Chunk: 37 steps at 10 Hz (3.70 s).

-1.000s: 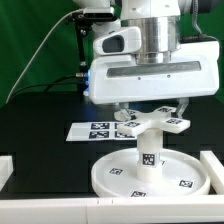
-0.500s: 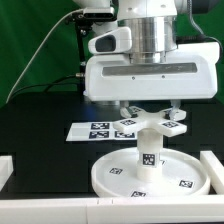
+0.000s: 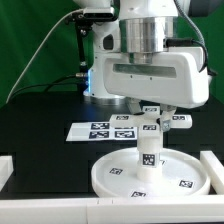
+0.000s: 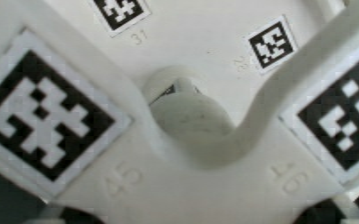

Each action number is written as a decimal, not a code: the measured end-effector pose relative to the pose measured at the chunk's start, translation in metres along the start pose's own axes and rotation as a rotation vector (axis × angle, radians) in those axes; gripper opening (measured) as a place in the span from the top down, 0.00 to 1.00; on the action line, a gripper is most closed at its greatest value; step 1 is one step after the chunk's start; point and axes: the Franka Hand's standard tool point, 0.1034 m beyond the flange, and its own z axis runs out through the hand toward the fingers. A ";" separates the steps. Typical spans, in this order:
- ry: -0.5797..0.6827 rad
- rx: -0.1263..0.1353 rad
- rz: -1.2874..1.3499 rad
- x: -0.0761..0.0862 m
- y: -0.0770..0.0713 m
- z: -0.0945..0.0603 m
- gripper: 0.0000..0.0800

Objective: Assemble round table

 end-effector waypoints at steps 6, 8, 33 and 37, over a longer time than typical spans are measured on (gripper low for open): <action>-0.031 0.007 0.116 0.000 -0.003 -0.017 0.21; -0.044 0.021 0.084 -0.001 -0.007 -0.034 0.19; -0.008 -0.002 -1.212 -0.007 -0.004 -0.016 0.19; -0.007 -0.011 -1.252 -0.009 -0.004 -0.016 0.19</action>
Offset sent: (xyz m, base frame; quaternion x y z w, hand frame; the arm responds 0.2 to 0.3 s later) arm 0.0000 0.0000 0.0000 0.0000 0.0000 0.0000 1.0000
